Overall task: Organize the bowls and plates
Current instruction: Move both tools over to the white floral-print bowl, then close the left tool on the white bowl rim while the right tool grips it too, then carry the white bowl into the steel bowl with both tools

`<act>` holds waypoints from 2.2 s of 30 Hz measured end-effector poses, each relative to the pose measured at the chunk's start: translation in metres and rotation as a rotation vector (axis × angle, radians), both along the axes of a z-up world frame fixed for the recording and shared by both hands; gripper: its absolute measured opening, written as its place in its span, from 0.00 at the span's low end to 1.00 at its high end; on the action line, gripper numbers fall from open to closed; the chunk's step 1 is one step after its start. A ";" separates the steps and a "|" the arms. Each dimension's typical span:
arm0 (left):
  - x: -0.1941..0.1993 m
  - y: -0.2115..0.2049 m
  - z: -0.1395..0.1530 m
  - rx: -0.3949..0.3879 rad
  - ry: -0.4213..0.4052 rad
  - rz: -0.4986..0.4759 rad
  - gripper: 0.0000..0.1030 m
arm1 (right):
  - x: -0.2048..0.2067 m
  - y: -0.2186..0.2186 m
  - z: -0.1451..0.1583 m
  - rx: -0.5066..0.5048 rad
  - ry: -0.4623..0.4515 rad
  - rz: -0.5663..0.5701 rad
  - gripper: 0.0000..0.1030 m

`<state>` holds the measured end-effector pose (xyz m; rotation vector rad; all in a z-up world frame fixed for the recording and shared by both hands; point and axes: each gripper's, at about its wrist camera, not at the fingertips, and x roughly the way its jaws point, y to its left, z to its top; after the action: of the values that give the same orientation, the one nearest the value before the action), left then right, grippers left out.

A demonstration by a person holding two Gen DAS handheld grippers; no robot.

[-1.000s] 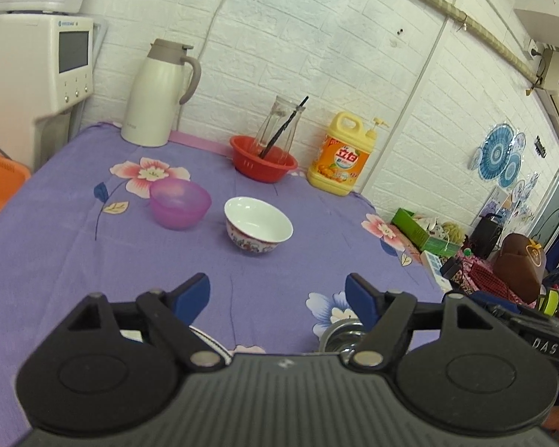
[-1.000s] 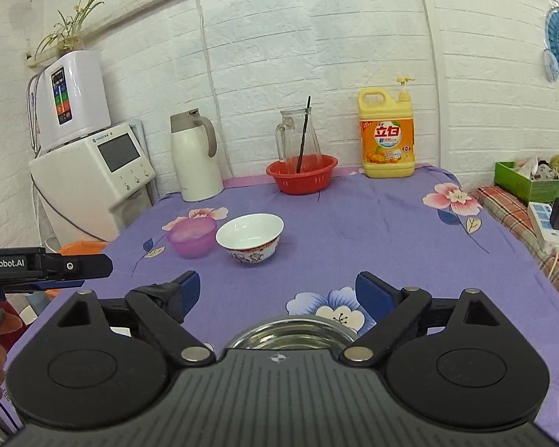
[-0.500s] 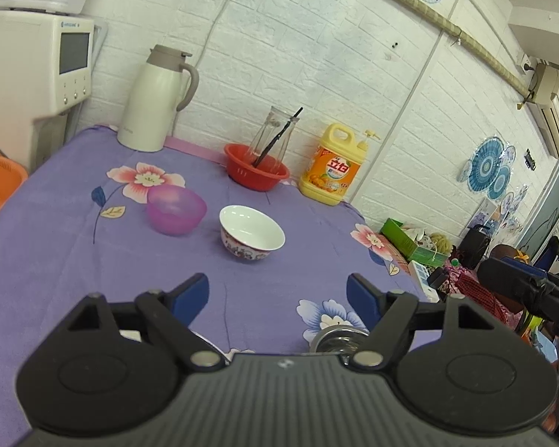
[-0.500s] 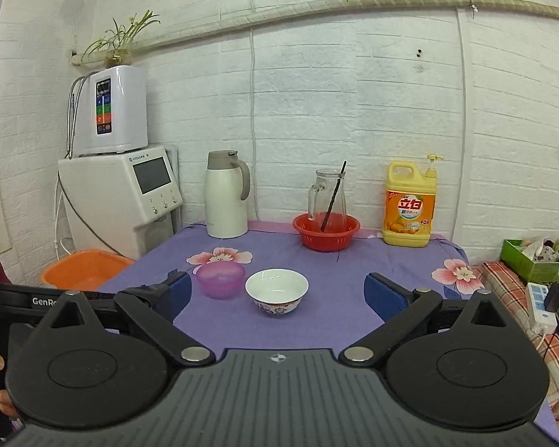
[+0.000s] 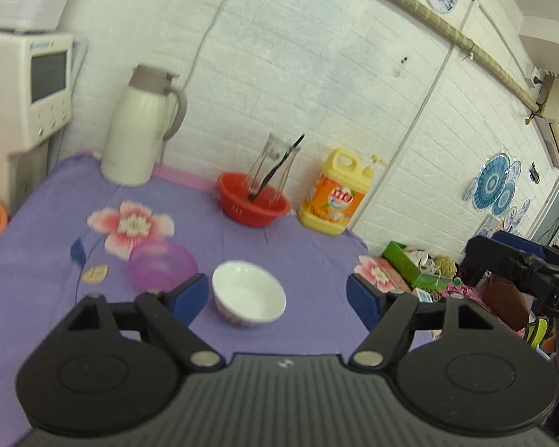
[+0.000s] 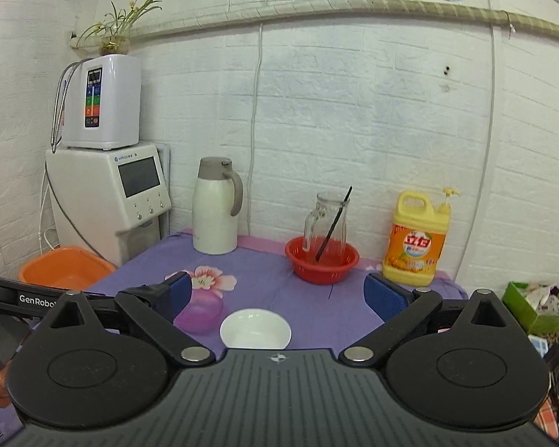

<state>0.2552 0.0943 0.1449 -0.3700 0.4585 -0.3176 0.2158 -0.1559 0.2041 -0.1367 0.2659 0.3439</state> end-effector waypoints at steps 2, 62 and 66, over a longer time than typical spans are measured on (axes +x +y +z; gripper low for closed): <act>0.009 -0.004 0.015 0.014 -0.037 0.000 0.73 | 0.011 0.000 0.011 0.032 -0.006 0.018 1.00; 0.215 -0.044 -0.160 -0.149 0.553 0.227 0.28 | 0.252 0.047 -0.202 -0.131 0.559 0.190 0.82; 0.213 -0.044 -0.158 -0.120 0.553 0.223 0.21 | 0.248 0.052 -0.202 -0.120 0.568 0.225 0.67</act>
<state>0.4685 0.0501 -0.0134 -0.6243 0.9334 -0.0189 0.4640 -0.1038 0.0022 -0.1865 0.8380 0.5887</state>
